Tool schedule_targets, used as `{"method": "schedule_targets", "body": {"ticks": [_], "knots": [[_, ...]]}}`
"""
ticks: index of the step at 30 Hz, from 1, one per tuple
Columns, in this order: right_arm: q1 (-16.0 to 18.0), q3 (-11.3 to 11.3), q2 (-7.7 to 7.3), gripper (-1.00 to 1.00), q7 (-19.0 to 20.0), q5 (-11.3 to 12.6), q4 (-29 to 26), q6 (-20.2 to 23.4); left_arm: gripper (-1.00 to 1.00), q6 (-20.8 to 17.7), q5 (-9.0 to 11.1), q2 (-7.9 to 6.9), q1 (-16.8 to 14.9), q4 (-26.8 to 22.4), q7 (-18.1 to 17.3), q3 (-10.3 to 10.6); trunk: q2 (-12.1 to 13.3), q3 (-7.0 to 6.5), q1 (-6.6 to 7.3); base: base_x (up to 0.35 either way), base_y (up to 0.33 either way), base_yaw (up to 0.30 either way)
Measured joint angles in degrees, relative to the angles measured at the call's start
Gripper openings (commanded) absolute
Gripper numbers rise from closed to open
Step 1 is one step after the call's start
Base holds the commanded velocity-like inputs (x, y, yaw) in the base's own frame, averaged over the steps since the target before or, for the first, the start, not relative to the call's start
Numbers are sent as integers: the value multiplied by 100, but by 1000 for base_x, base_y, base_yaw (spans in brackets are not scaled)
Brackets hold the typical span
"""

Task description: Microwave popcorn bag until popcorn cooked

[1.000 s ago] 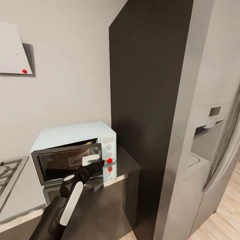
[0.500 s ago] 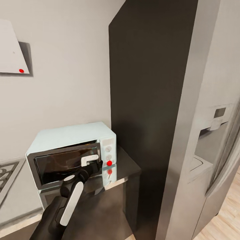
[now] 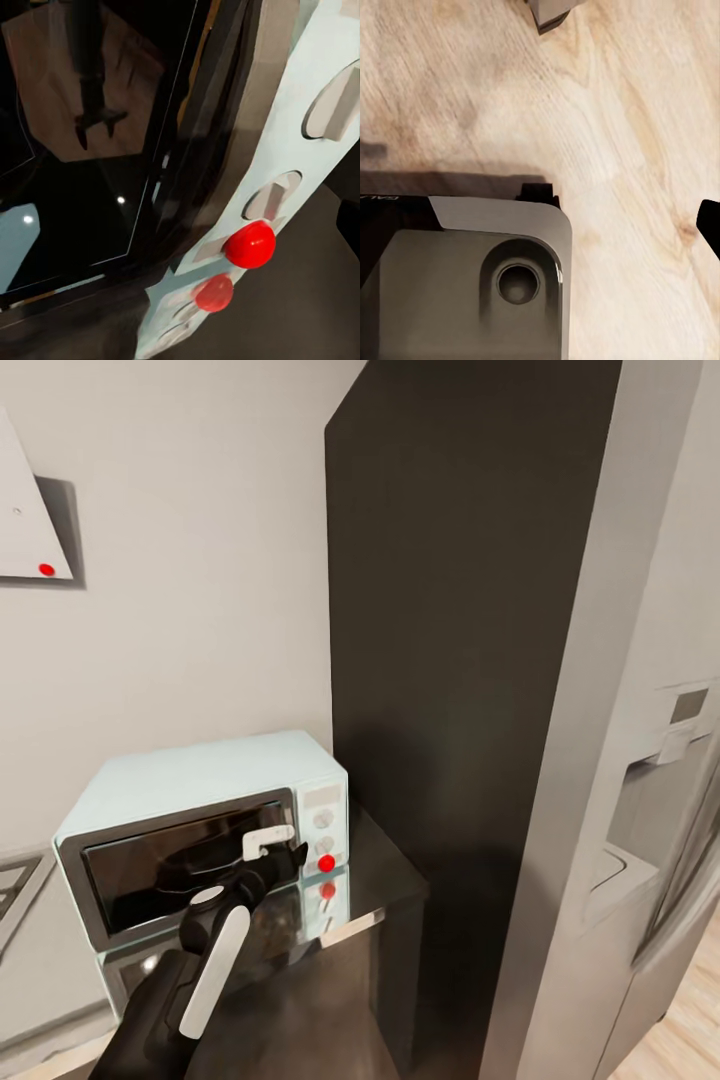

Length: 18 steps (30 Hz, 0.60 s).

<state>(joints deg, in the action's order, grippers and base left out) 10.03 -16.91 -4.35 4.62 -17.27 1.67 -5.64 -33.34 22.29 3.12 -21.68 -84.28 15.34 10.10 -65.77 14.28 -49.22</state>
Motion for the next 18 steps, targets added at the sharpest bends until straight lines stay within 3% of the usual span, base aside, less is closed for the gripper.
{"method": "schedule_targets", "body": {"ticks": [5,9,11,14,16,18], "knots": [[0,-1,0,100,1,-2,0,0,100,22,98,9,17,-7,52,19,2,0,-4,-49,0,0],[0,13,-1,100,5,-10,0,0,100,15,44,52,-16,-60,693,65,5,-1,-6,-316,0,0],[0,36,-1,100,9,-28,-1,16,100,17,59,92,-17,-70,1113,394,5,-1,-6,-342,0,0],[0,77,-3,100,10,-59,-7,46,100,16,140,175,-15,-55,1431,958,5,-1,-6,-345,0,0],[1,84,-10,100,6,-73,-13,36,100,10,281,315,-3,-43,1652,1260,4,-1,-7,-345,0,0],[1,86,-89,100,4,-78,-15,0,100,9,563,444,4,-40,2144,1481,4,-1,-7,-346,0,0]]}}
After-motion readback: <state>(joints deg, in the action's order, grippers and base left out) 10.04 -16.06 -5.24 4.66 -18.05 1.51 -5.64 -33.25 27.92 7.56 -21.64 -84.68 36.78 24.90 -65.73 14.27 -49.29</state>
